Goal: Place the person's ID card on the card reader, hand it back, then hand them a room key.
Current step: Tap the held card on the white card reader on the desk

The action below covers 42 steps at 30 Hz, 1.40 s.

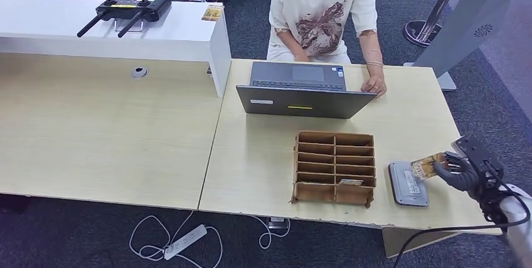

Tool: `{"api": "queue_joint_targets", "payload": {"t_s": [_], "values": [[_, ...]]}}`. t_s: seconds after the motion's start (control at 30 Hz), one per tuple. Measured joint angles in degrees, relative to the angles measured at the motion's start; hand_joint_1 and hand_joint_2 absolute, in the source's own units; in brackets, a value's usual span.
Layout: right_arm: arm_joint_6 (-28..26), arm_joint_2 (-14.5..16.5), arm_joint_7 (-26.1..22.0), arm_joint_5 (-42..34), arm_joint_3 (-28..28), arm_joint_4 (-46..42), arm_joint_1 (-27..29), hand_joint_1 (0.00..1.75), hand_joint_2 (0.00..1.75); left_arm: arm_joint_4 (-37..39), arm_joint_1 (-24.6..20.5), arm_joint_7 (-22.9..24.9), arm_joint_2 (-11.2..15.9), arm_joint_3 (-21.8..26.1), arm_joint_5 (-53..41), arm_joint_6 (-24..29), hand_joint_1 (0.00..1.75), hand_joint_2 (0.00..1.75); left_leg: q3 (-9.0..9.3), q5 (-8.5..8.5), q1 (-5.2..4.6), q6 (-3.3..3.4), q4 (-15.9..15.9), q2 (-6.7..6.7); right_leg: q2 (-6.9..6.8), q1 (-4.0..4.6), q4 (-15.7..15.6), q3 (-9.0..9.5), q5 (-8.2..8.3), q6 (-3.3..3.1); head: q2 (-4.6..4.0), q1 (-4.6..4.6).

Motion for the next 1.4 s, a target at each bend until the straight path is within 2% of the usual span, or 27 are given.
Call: {"api": "queue_joint_targets", "payload": {"t_s": [0.87,1.4], "values": [[1.5,0.5,-1.0,-0.1,2.6,1.5,-0.4,1.75,1.75,0.0,-0.1,0.3,0.0,0.0,-0.2,0.1,0.00,1.75,0.00,0.00,0.00,0.00,0.0,0.00,0.00,0.00,0.0,0.00,0.00,0.00,0.00,0.00],[1.4,0.5,-0.6,0.1,3.3,1.3,1.6,1.75,1.75,0.0,-0.1,0.2,0.0,0.0,-0.9,0.1,0.00,1.75,0.01,0.00,0.00,0.00,0.0,0.00,0.01,0.00,0.0,0.00,0.00,0.00,0.00,0.00]]}}
